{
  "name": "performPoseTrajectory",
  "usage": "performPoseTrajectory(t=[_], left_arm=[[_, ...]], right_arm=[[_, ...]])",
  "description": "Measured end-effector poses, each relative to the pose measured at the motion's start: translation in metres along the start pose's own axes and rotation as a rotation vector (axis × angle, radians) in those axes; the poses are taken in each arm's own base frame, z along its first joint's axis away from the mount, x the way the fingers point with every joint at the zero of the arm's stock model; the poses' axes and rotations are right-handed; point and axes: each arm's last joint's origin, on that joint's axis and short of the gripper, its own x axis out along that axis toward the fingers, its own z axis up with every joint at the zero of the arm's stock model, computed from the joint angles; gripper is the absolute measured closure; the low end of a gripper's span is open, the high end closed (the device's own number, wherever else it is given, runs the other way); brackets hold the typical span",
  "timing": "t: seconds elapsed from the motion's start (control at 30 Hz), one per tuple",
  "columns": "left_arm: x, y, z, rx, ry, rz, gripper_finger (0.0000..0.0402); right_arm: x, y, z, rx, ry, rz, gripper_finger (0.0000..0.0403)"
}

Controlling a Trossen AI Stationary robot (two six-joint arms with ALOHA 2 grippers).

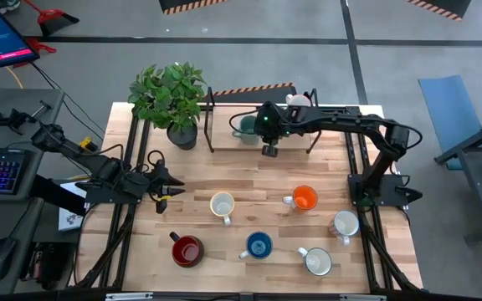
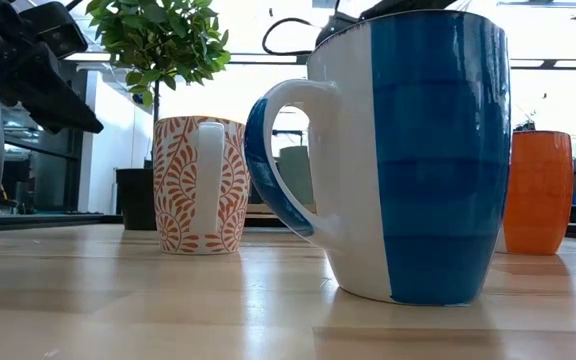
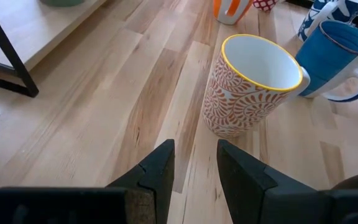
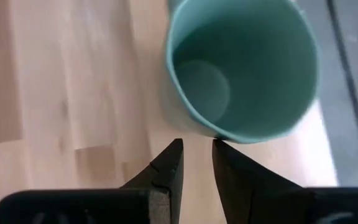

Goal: Place coffee mugs
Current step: Put the light green mug on the shelf

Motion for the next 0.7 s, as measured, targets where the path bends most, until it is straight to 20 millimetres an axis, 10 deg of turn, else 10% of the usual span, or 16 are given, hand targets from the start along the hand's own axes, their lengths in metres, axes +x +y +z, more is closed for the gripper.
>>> performPoseTrajectory(t=[0.7], left_arm=[[0.0000, 0.0000, 0.0000, 0.000, 0.000, 0.000, 0.0291]], right_arm=[[-0.0003, -0.0039, 0.0013, 0.073, 0.007, -0.123, 0.0330]])
